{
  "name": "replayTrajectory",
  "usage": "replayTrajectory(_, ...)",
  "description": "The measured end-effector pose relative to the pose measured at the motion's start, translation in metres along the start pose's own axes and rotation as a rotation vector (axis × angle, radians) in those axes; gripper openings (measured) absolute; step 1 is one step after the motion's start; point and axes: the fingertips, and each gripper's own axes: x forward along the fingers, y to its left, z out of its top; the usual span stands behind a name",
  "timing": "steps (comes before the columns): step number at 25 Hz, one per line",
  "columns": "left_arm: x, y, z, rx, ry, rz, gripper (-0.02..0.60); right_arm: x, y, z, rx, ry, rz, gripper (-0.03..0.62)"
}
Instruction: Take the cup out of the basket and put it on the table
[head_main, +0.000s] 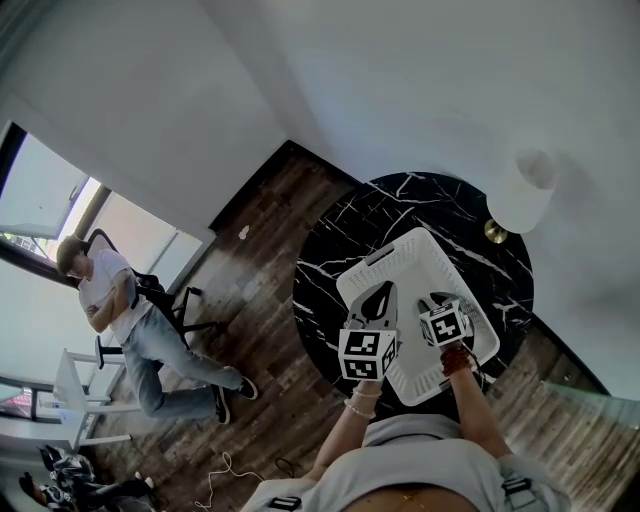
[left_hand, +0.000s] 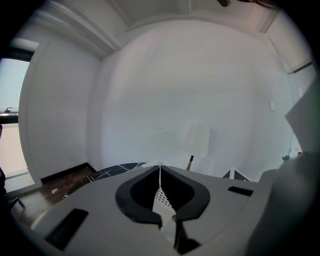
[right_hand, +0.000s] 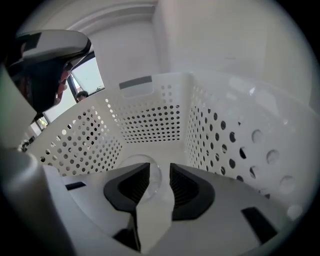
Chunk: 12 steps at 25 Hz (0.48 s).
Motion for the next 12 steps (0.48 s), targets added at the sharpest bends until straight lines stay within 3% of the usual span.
replayTrajectory(7,0.001,0.000,0.000,-0.002,-0.005,-0.006,0.005,0.005,0.000,-0.009,-0.011,0.118,0.030,0.109)
replayTrajectory(12,-0.002,0.005,-0.001,-0.002,-0.008,0.007,0.005,0.005,-0.001,-0.011,0.018,0.124,0.025,0.098)
